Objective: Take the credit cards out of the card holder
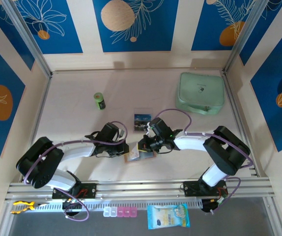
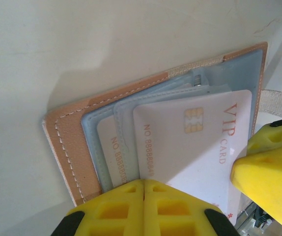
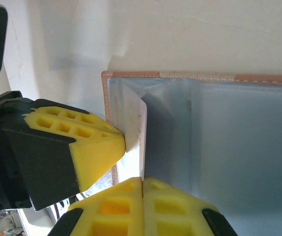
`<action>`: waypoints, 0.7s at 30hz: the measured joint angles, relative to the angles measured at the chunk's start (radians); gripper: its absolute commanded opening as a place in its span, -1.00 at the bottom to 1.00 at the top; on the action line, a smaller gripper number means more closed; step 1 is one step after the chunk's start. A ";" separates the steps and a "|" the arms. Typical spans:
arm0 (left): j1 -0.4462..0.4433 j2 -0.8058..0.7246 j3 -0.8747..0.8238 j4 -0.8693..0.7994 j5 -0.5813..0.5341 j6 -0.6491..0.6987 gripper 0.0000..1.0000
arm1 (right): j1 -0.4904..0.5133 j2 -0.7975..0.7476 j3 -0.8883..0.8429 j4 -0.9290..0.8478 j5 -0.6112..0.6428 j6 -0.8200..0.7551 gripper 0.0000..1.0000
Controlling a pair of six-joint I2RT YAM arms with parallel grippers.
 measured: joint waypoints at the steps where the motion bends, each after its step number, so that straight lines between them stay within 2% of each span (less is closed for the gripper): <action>1: 0.000 0.000 0.000 0.000 0.000 0.002 -0.95 | 0.000 0.000 0.000 0.000 0.000 0.000 -1.00; 9: 0.000 0.000 0.007 -0.020 -0.001 0.012 -0.95 | 0.006 -0.019 -0.010 -0.016 0.013 0.002 -1.00; 21: 0.000 0.000 0.010 -0.027 -0.001 0.025 -0.95 | 0.006 -0.122 -0.021 -0.143 0.087 -0.024 -1.00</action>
